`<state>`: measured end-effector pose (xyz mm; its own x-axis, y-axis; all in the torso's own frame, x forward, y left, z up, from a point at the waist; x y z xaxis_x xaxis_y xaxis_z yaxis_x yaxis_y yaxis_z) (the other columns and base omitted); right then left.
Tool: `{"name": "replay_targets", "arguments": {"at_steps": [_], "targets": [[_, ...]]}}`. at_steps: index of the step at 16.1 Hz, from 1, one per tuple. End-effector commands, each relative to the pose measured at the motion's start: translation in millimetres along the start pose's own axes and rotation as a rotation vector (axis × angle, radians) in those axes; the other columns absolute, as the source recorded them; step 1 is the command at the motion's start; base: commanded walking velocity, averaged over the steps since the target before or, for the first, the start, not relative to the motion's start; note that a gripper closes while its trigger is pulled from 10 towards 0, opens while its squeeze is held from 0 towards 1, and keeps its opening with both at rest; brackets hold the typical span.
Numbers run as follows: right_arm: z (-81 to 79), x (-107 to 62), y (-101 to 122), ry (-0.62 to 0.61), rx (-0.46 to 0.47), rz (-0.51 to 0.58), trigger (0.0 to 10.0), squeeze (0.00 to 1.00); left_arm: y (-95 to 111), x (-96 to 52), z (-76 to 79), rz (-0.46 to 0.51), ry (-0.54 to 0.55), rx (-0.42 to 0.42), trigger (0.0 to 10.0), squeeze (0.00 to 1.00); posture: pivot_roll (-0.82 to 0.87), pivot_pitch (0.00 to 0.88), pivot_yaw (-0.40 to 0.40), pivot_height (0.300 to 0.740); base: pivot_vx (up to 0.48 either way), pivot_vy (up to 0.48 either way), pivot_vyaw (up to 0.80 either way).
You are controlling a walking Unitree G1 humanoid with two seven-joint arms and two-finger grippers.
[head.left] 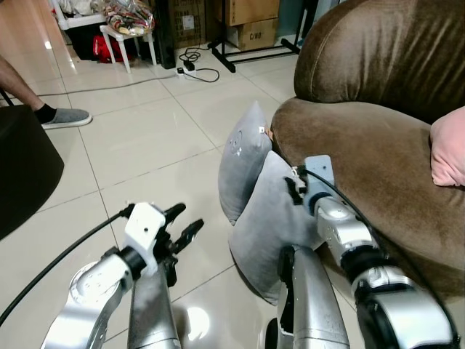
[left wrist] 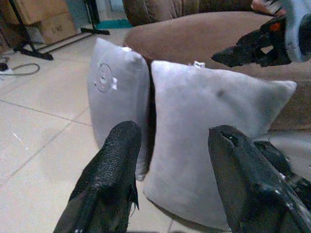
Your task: Move the pillow to the sofa from floor
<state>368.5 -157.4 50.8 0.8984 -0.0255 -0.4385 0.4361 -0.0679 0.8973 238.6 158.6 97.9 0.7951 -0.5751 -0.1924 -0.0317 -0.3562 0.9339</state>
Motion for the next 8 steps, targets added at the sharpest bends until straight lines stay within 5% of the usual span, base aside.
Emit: {"name": "replay_targets", "arguments": {"at_steps": [1,8], "targets": [[9.3,0.4,-8,-0.067,-0.008,-0.033,10.0,0.00,4,-2.4,1.1,0.004,-0.018,0.006,10.0,0.00,0.08,0.000,-0.017,0.430,0.000,0.000,0.00],[3.2,-3.3,-44,-0.081,0.079,-0.169,10.0,0.00,7,-16.4,11.8,-0.036,-0.117,-0.014,10.0,0.00,0.13,0.057,0.005,0.430,0.000,0.000,0.00]]}}
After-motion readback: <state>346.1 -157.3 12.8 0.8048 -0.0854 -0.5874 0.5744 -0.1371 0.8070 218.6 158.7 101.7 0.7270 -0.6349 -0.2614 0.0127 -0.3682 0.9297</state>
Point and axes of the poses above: a point about 5 cm out from each wrist's last joint towards the gripper, its own x axis pointing out of the wrist towards the gripper, its own y axis along the axis of the wrist's last joint, z = x × y, the point moved 2 cm from there along x, pointing out of the wrist towards the gripper, and after that the axes turned 13 degrees about x, right-handed, at the moved point
